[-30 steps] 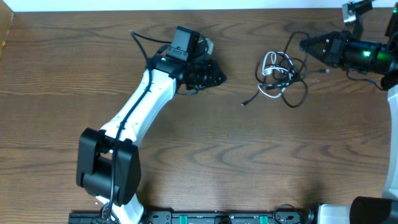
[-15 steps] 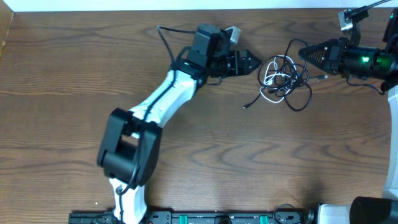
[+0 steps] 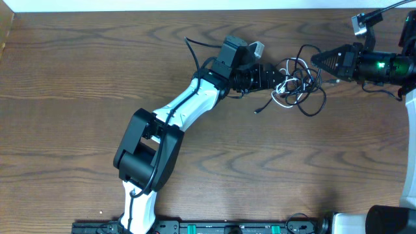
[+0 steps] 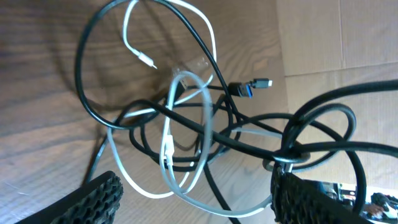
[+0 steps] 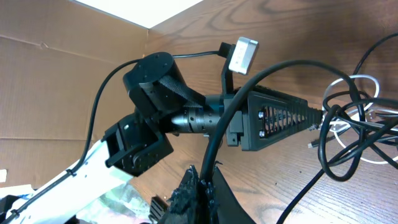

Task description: Untangle cables

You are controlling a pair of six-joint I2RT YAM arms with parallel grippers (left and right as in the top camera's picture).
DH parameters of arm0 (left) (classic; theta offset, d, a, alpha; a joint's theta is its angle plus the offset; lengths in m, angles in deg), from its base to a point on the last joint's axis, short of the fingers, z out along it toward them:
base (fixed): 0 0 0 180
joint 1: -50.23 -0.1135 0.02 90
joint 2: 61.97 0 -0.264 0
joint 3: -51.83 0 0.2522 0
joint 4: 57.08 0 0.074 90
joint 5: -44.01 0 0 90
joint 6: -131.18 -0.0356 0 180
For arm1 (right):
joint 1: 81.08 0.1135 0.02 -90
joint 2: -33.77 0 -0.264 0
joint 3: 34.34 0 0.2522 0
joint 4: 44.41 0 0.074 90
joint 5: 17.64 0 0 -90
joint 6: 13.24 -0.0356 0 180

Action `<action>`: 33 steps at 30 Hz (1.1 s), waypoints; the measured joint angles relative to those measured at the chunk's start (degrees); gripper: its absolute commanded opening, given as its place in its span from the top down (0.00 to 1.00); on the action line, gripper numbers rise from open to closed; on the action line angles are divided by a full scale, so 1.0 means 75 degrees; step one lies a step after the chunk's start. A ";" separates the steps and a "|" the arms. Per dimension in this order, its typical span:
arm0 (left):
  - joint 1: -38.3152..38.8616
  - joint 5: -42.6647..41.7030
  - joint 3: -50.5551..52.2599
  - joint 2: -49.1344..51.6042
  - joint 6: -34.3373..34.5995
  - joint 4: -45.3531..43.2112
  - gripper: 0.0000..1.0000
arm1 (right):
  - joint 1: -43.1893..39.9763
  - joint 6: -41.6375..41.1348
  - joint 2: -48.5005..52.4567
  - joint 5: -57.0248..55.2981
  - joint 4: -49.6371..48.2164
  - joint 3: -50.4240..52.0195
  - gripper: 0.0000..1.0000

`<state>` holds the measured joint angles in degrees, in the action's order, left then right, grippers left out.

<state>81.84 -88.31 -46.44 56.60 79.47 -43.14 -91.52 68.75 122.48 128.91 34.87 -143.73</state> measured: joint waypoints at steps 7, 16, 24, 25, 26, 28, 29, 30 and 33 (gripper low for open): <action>0.0478 0.0242 0.0000 0.0000 0.0041 0.0012 0.27 | 0.0003 0.0029 0.0000 0.0000 0.0026 0.0000 0.99; 0.0688 0.1151 0.0000 0.0012 0.0067 0.0026 0.39 | 0.0003 0.0140 0.0000 -0.0015 0.0195 0.0000 0.99; 0.0915 0.2675 0.0000 0.0026 0.0102 -0.0087 0.43 | 0.0003 0.0169 0.0000 -0.0067 0.0274 0.0000 0.99; 0.0968 0.2830 0.0000 0.0026 0.0105 -0.0163 0.43 | 0.0003 0.0175 0.0000 -0.0067 0.0283 0.0000 0.99; 0.1017 0.2932 0.0000 0.0026 0.0105 -0.0271 0.43 | 0.0003 0.0184 0.0000 -0.0073 0.0300 0.0000 0.99; 0.1096 0.3080 0.0000 0.0029 0.0105 -0.0443 0.43 | 0.0000 0.0207 0.0000 -0.0087 0.0321 0.0000 0.99; 0.1131 0.3118 0.0000 0.0029 0.0108 -0.0504 0.43 | 0.0003 0.0216 0.0000 -0.0090 0.0321 0.0000 0.99; 0.1163 0.3162 0.0000 0.0029 0.0108 -0.0536 0.43 | 0.0003 0.0224 0.0000 -0.0093 0.0323 0.0000 0.99; 0.1259 0.3287 0.0000 0.0035 0.0105 -0.0664 0.43 | 0.0003 0.0233 0.0000 -0.0108 0.0344 0.0000 0.99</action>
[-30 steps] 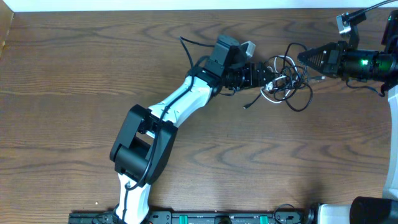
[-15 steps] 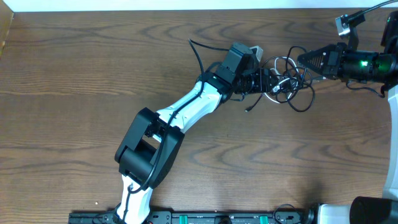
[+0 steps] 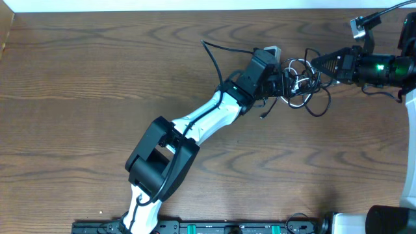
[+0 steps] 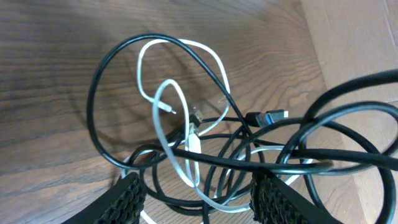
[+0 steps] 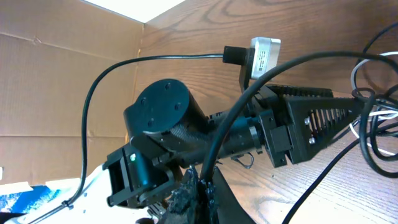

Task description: Untangle cables

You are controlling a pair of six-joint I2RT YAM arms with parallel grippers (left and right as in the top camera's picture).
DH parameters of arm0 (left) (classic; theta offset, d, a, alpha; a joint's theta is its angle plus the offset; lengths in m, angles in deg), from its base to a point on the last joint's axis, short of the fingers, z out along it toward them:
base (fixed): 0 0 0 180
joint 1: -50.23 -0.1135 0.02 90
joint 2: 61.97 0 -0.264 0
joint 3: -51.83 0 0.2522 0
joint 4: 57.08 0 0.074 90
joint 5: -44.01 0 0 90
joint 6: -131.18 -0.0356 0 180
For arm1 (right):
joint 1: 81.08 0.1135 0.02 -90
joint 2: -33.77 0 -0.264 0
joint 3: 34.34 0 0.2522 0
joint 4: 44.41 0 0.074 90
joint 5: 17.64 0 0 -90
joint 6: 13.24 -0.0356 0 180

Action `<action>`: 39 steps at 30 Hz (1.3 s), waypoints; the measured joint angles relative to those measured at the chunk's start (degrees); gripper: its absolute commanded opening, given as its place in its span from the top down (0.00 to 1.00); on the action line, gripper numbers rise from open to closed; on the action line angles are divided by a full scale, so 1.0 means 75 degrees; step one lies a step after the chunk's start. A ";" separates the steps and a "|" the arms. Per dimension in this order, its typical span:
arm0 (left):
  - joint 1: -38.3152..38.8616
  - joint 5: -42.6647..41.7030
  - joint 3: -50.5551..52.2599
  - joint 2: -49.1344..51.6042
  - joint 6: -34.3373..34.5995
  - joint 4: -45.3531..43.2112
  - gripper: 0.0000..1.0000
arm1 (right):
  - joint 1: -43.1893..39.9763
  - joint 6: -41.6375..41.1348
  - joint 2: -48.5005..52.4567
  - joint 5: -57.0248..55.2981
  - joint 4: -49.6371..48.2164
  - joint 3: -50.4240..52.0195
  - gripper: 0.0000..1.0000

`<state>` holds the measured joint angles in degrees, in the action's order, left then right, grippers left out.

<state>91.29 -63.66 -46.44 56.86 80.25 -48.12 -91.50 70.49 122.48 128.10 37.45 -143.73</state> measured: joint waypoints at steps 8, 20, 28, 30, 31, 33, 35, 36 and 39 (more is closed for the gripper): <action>0.0175 0.0087 0.0000 0.0376 0.0262 -0.0697 0.50 | 0.0000 0.0003 0.0000 -0.0009 0.0047 0.0000 0.99; 0.0210 0.0801 0.0000 0.1003 0.0603 -0.0938 0.73 | 0.0000 0.0184 0.0000 -0.0047 0.0187 0.0000 0.99; 0.0029 0.0947 -0.0003 0.1003 0.0388 -0.0487 0.92 | 0.0000 0.0268 0.0000 -0.0230 0.0265 0.0000 0.99; -0.0119 0.0947 -0.0003 0.1003 0.0210 -0.0125 0.92 | 0.0000 0.0303 0.0000 -0.0245 0.0268 0.0000 0.99; -0.0213 0.0947 0.0000 0.1003 0.0117 0.0079 0.92 | 0.0000 0.0321 0.0000 -0.0262 0.0268 0.0000 0.99; -0.0370 0.0950 -0.0003 0.0970 -0.0096 0.0495 0.92 | 0.0000 0.0332 0.0000 -0.0344 0.0265 0.0000 0.99; -0.0583 0.0950 0.0000 0.0877 -0.0425 0.1087 0.92 | 0.0000 0.0344 0.0000 -0.0469 0.0268 0.0000 0.99; -0.0667 0.0947 0.0000 0.0799 -0.0565 0.1332 0.92 | 0.0000 0.0350 0.0000 -0.0548 0.0283 0.0000 0.99; -0.0976 0.0956 0.0009 0.0341 -0.1099 0.2194 0.93 | 0.0000 0.0356 0.0000 -0.0868 0.0356 0.0000 0.99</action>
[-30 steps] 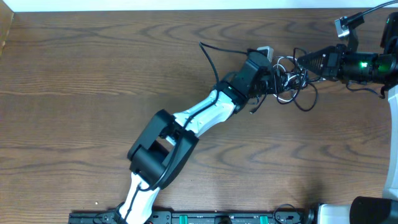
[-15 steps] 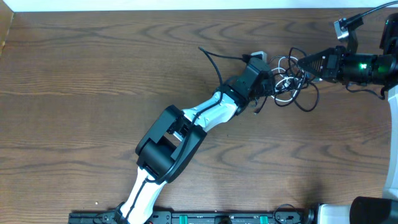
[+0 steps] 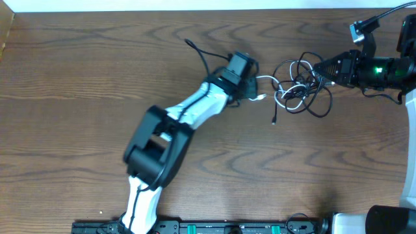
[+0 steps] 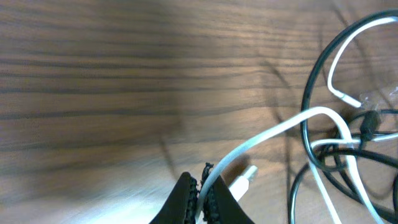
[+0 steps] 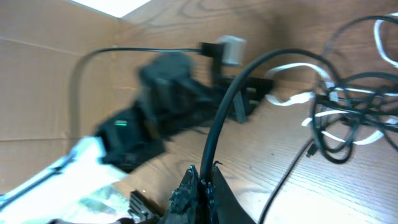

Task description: Untangle cables

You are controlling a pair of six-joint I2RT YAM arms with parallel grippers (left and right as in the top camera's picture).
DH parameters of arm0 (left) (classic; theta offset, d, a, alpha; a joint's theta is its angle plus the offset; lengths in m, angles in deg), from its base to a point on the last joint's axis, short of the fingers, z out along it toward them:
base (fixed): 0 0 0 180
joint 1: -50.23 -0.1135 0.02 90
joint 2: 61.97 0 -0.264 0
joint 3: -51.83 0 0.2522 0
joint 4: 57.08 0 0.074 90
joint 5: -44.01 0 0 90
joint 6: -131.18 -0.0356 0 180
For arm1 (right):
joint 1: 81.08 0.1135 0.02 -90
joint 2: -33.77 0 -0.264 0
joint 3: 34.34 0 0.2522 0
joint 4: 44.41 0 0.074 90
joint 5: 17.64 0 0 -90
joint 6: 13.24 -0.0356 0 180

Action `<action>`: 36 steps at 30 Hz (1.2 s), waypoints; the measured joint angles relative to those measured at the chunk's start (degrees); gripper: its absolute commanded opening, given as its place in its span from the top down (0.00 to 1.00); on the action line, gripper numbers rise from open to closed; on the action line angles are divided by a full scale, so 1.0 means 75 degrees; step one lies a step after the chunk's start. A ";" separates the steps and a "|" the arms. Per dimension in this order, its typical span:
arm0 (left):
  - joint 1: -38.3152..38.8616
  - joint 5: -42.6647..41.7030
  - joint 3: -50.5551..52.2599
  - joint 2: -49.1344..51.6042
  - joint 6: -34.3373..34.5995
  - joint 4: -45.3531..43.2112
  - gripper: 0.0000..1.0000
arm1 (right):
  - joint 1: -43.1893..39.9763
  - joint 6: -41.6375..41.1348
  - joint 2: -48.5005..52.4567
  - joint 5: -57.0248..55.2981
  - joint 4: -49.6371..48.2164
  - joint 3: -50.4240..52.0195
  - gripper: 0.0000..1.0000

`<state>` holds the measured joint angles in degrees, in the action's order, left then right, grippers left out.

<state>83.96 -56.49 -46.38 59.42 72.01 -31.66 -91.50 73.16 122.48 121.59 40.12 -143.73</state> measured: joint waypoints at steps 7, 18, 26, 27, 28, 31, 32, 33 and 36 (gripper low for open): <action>-0.0787 -0.0003 0.0000 -0.2090 -0.0953 0.1714 0.92 | 0.0000 0.0006 0.0000 -0.0816 0.0079 0.0000 0.99; -0.2349 0.0023 -0.0003 -0.5228 -0.1547 0.2868 0.92 | 0.0000 0.0026 0.0000 -0.2291 0.0073 0.0006 0.99; -0.2492 -0.0026 -0.0003 -0.6816 -0.1582 0.2570 0.92 | 0.0000 0.0035 0.0000 -0.2757 -0.0484 0.0901 0.96; -0.2495 -0.0061 -0.0003 -0.6921 -0.1580 0.2506 0.93 | 0.0000 0.0026 0.0003 -0.2771 -0.0583 0.1070 0.91; -0.2492 -0.0137 -0.0003 -0.7032 -0.1580 0.2419 0.93 | 0.0000 0.0032 0.0006 -0.2786 -0.0662 0.1224 0.80; -0.2492 -0.0498 -0.0003 -0.7324 -0.1580 0.2113 0.92 | 0.0000 0.0055 0.0012 -0.2833 -0.0924 0.1760 0.56; -0.2492 -0.0650 -0.0003 -0.7391 -0.1577 0.2011 0.93 | 0.0000 0.0015 0.0020 -0.2847 -0.0997 0.1920 0.44; -0.2492 -0.0790 -0.0003 -0.7431 -0.1577 0.1979 0.93 | 0.0000 0.0017 0.0029 -0.2850 -0.1032 0.2002 0.34; -0.2492 -0.1084 -0.0003 -0.7446 -0.1574 0.2005 0.92 | 0.0009 0.0082 0.0055 -0.2783 -0.1183 0.2060 0.11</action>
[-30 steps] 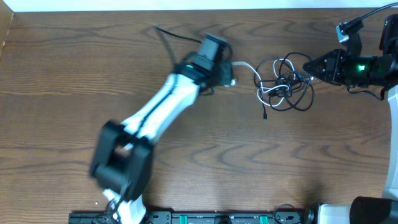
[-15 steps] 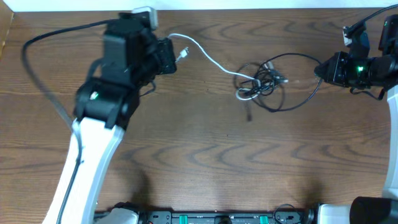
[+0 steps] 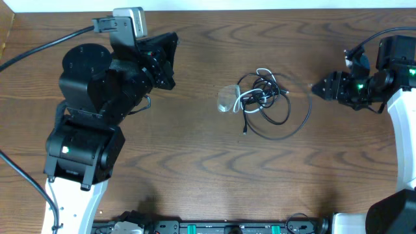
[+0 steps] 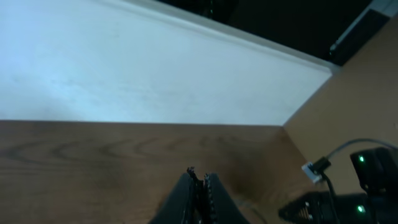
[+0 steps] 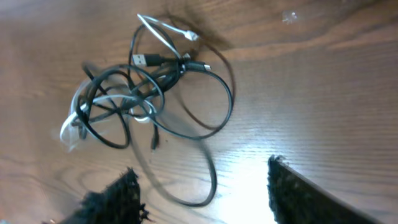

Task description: Untangle cables

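Observation:
The cable tangle (image 3: 263, 104) lies loose in the middle of the wooden table: black loops knotted with a white cable, one wide black loop spreading to the front right. In the right wrist view the cable tangle (image 5: 143, 93) lies ahead of my right gripper (image 5: 202, 169), which is open and holds nothing; only a black loop on the table passes below it. Overhead, my right gripper (image 3: 316, 88) sits just right of the tangle. My left gripper (image 3: 170, 62) is raised at the far left, well away from the cables. Seen from its wrist, my left gripper (image 4: 200, 180) is shut with nothing visible in it.
A clear plastic scrap (image 3: 227, 101) lies at the tangle's left edge. The left arm's bulky body (image 3: 97, 91) covers the table's left side. A white wall (image 4: 124, 68) runs along the far edge. A black rail (image 3: 214, 227) lines the front edge.
Both grippers have let go of their cables. The left arm now stands raised at the far left, shut on nothing. The right gripper is open, and the tangle lies nearer the table's middle.
At first my left gripper stood open at the tangle while my right held a black cable. Then both were at the tangle farther back. Then my left was shut on the white cable, drawn leftward. Now the tangle lies free, still knotted.

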You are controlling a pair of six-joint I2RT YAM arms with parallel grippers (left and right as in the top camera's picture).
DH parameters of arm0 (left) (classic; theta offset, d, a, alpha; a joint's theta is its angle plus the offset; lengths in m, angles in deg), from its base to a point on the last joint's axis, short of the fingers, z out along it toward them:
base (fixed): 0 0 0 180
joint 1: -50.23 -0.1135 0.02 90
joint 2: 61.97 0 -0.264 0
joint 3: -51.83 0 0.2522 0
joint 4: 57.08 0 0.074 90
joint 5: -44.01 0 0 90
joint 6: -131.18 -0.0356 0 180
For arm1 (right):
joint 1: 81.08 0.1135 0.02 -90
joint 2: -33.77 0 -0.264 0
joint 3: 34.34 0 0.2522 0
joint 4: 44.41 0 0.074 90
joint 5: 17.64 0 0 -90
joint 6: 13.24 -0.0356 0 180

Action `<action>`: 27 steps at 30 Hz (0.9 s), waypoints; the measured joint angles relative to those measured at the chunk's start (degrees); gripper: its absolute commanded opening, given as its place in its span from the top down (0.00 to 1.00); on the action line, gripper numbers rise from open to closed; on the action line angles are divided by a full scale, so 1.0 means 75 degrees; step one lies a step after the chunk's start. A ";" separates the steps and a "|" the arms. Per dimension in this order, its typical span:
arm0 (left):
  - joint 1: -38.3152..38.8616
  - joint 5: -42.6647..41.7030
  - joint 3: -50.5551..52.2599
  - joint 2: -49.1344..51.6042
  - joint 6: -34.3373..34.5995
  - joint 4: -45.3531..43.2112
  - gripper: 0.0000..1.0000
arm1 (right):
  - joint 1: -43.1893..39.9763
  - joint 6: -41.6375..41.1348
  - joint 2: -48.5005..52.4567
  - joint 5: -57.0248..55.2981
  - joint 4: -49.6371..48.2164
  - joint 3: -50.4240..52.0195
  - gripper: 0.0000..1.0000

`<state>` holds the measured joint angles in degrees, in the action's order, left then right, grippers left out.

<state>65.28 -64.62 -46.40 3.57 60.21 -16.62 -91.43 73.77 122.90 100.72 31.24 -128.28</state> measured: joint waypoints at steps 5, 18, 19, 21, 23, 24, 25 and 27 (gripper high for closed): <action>0.0000 -0.0286 0.0000 0.0251 0.0003 0.0286 0.92 | 0.0157 0.0047 0.0000 0.0344 -0.0038 -0.0248 0.04; 0.0597 -0.1582 0.0000 0.2349 -0.0991 0.1655 0.50 | 0.0799 -0.0029 0.0000 0.0647 -0.0370 -0.0723 0.01; 0.0659 -0.1626 0.0000 0.2515 -0.1201 0.1746 0.47 | 0.0799 -0.0032 0.0000 0.0638 -0.0353 -0.0723 0.01; 0.0793 -0.1682 0.0000 0.2935 -0.1775 0.1976 0.45 | 0.0799 -0.0035 0.0000 0.0621 -0.0306 -0.0723 0.01; 0.0874 -0.1722 0.0000 0.3331 -0.2285 0.2116 0.44 | 0.0799 -0.0041 0.0000 0.0612 -0.0256 -0.0723 0.01; 0.0892 -0.1734 0.0000 0.3526 -0.2538 0.2168 0.44 | 0.0799 -0.0041 0.0000 0.0612 -0.0245 -0.0723 0.01; 0.0898 -0.1734 0.0000 0.3704 -0.2754 0.2218 0.44 | 0.0799 -0.0041 0.0000 0.0612 -0.0236 -0.0723 0.01; 0.0901 -0.1734 0.0000 0.4071 -0.3162 0.2259 0.44 | 0.0799 -0.0041 0.0000 0.0603 -0.0227 -0.0723 0.01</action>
<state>72.03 -77.62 -46.40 34.11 36.50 0.32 -85.44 73.47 122.90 105.24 29.54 -133.70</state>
